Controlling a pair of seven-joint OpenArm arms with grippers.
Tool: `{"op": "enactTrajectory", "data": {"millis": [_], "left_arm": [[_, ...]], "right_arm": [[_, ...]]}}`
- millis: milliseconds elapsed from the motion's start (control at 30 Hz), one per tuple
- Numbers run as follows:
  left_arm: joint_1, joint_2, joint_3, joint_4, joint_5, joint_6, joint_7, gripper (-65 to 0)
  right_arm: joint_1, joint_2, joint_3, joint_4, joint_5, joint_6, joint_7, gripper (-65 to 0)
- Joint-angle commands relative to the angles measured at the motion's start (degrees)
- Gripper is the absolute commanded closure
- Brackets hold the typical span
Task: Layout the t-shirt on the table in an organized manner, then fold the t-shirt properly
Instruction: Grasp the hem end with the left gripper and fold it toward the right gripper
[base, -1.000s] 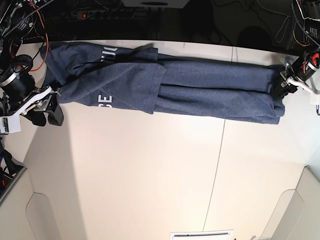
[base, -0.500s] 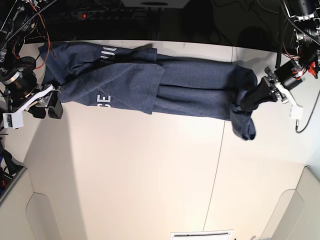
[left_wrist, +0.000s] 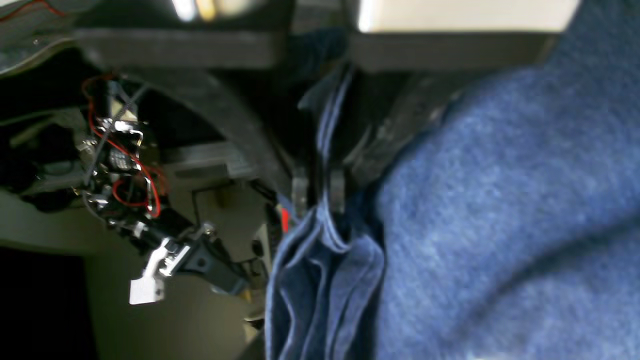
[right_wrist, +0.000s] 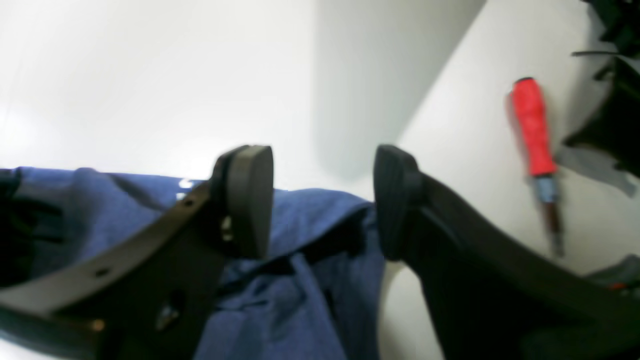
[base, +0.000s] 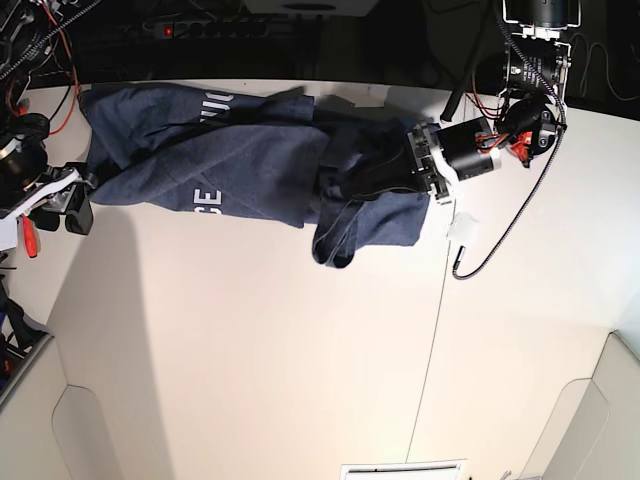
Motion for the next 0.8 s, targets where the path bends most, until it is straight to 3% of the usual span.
{"op": "enactTrajectory", "data": {"millis": [0,133,167,233,267,300,533,667,767], "left_arm": [[-0.9,0.2,0.5,1.0,-1.8,-0.7,-0.6,0.0],[-1.4,0.5,3.1,1.0,-1.4,-0.7,-0.5,0.0],[-1.4,0.5,3.7,1.0,-1.4,-0.7,-0.5,-7.0],[-1.5,0.5,4.7,1.0,-1.4,-0.7,-0.8,-29.3],[-1.5,0.5,5.1,1.0,-1.5,-0.7,-1.0,-36.0],[-1.5,0.5,5.3,1.0,-1.5,-0.7,-1.2,-38.0],[-2.5,0.4,5.2,2.1,-1.8,-0.7,0.3,-38.0],[-3.1,-0.9,4.7,2.8,-1.8,-0.7,1.0,-38.0],[-3.1,-1.3,2.8,2.8,-1.8,-0.7,1.0,-38.0]], "right_arm": [[0.6,0.7,0.2,0.9,0.9,-0.1,1.5,-31.2],[0.6,0.7,0.2,0.9,1.8,0.0,1.5,-31.2],[0.6,0.7,0.2,0.9,1.9,0.0,1.5,-31.2],[0.6,0.7,0.2,0.9,1.9,0.0,1.5,-31.2],[0.6,0.7,0.2,0.9,1.9,0.0,1.5,-31.2],[0.6,0.7,0.2,0.9,1.9,0.0,1.5,-31.2],[0.6,1.4,0.7,0.9,1.0,-0.3,1.5,-31.2],[0.6,4.5,6.3,0.6,-0.6,-3.1,1.0,-31.3],[0.4,7.9,11.1,-2.9,3.5,-3.0,-1.9,-35.1]]}}
